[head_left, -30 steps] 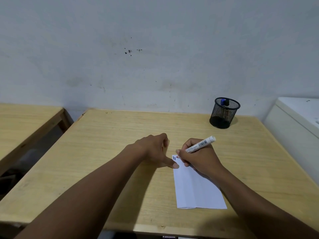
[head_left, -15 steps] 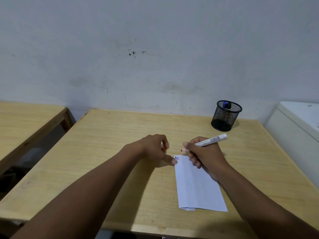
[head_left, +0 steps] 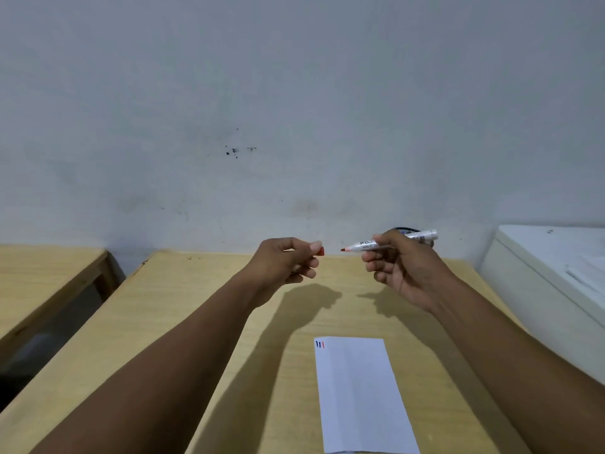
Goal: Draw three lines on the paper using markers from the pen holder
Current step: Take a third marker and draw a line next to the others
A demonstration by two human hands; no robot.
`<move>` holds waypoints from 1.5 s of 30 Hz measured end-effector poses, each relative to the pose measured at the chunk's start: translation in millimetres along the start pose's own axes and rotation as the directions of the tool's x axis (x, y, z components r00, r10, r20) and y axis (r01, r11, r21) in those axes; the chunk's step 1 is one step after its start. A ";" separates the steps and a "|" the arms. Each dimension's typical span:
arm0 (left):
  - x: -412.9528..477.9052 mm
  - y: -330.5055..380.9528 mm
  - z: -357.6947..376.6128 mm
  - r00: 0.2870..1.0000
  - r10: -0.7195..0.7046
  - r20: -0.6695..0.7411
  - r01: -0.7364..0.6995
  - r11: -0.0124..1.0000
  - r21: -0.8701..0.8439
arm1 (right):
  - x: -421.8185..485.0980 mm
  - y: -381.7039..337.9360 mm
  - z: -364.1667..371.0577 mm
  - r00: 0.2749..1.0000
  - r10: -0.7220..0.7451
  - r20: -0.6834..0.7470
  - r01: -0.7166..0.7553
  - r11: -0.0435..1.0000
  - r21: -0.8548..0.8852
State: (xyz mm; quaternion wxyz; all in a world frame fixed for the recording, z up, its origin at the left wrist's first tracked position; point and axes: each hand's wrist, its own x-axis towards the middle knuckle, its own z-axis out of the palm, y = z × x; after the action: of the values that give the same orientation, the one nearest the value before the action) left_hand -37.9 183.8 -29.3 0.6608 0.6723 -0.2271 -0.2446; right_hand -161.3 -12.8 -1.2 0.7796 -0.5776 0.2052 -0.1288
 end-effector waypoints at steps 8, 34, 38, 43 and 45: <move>22.6 6.7 33.7 0.999 -0.038 0.036 0.045 0.978 -0.206 | 4.0 -16.5 -7.1 0.998 -0.053 -0.032 0.054 0.998 0.034; 75.9 37.4 61.9 0.941 0.272 -0.200 -0.242 0.957 0.162 | 27.8 -48.1 -64.3 0.981 -0.022 -0.192 -0.063 0.902 -0.426; 95.2 50.8 82.9 0.906 0.389 -0.166 -0.299 0.867 0.398 | 31.1 -79.5 -94.2 0.959 -0.151 -0.241 -0.004 0.840 -0.542; 121.3 50.2 119.1 0.900 0.427 -0.085 -0.309 0.763 0.568 | 44.2 -94.0 -115.4 0.951 -0.219 -0.219 0.025 0.760 -0.649; 129.5 45.6 126.6 0.909 0.414 -0.054 -0.298 0.735 0.609 | 49.5 -91.2 -118.7 0.955 -0.220 -0.201 0.025 0.729 -0.684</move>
State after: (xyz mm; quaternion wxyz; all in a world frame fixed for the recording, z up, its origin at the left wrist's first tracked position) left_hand -16.1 2.9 11.6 0.4727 0.8065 -0.3537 0.0330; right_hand -169.9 -162.4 47.8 0.4718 -0.8096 0.3024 -0.1743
